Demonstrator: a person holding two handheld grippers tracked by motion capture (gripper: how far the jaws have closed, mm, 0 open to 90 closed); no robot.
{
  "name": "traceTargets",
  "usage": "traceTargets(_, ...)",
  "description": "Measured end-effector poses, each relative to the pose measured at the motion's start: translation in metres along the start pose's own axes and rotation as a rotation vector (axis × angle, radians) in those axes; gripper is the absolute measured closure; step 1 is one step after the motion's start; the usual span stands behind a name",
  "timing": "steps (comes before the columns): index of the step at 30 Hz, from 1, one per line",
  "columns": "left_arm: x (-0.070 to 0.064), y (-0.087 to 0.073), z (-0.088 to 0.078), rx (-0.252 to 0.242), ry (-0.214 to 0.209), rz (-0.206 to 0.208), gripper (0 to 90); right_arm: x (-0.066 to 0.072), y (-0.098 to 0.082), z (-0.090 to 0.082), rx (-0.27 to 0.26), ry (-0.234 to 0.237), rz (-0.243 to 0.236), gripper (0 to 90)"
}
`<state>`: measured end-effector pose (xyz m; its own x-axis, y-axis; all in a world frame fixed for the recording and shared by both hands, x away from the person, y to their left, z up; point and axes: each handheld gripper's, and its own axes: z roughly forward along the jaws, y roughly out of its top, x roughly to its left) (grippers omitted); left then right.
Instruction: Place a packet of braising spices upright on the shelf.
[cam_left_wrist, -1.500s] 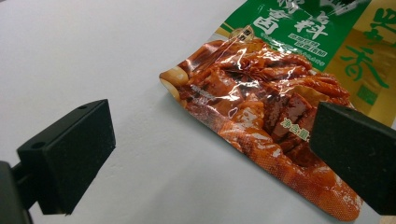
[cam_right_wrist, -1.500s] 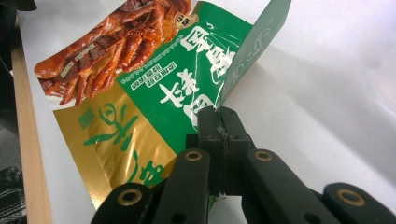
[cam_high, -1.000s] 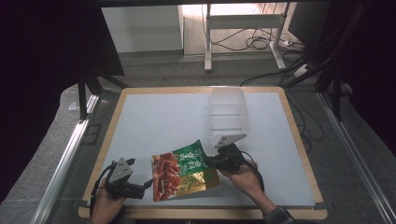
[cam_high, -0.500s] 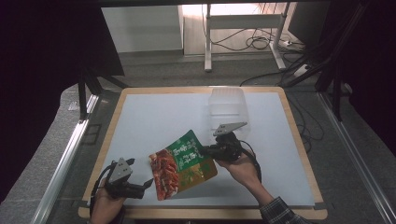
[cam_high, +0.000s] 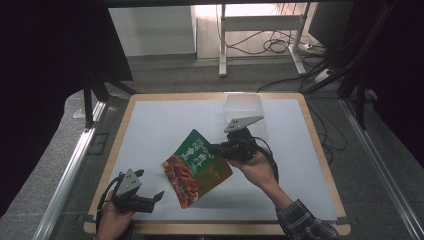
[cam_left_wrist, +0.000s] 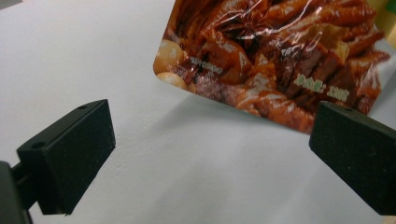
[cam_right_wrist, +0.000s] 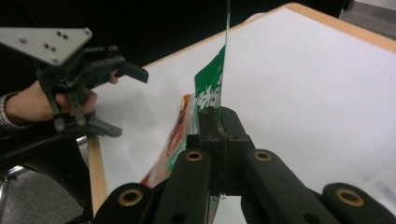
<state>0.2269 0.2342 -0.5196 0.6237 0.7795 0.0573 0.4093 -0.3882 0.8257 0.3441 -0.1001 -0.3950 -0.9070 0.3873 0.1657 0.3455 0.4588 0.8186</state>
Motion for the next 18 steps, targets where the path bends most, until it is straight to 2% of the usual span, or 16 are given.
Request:
traceTargets(7, 0.000, 0.000, 0.000, 0.003, 0.000, 0.004, 0.2, 0.003, 0.024, -0.008, -0.008, -0.003, -0.028, 89.7)
traceTargets(18, 0.000, 0.000, 0.000, -0.002, -0.001, 0.000, 0.2, 0.003, 0.046, -0.016, -0.022, -0.019, -0.059, 89.8)
